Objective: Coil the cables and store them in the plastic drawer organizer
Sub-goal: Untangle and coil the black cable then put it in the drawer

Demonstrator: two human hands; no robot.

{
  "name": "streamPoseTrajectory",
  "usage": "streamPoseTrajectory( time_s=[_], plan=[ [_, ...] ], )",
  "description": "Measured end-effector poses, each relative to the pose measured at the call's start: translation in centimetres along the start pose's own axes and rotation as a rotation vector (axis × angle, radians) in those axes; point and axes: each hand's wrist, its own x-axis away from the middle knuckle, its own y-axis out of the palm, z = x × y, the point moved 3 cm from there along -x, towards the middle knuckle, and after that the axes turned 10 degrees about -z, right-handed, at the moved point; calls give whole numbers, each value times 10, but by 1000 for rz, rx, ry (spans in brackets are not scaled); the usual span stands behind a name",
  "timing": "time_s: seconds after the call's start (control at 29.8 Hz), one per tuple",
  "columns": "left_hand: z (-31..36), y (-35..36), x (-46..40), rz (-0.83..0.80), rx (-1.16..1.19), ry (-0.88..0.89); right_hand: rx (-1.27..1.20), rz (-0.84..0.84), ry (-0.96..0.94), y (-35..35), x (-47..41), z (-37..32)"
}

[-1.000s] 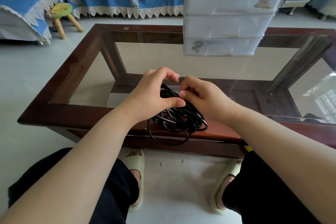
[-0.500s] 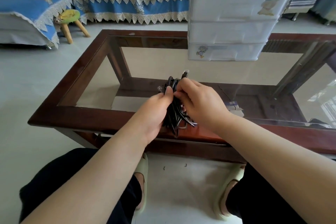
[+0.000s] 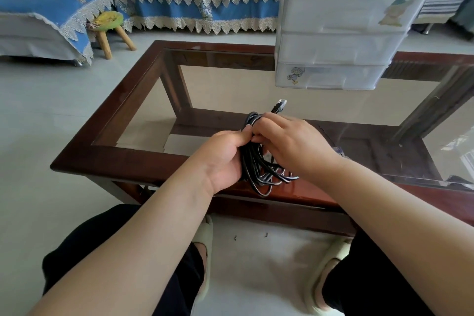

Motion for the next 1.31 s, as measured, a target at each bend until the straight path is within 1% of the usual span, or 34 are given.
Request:
streamPoseTrajectory(
  time_s=[0.13,0.27,0.4,0.7,1.01,1.14,1.31],
  plan=[
    [-3,-1,0,20,-32,80,-135,-13,116,-4,3,1],
    [-4,2,-1,49,-106,162,1,-35,184,-3,4,7],
    [-5,4,-2,75,-173,180,100,-55,162,-1,6,9],
    [-6,7,-4,36,-315,180,126,-4,132,-3,12,4],
    [1,9,-6,-95,-195,154,91,-8,113,-8,12,3],
    [3,9,-8,-144,-73,122,-3,-19,138,-12,13,4],
    [3,9,-9,-174,-21,93,-25,53,210,-11,14,4]
  ],
)
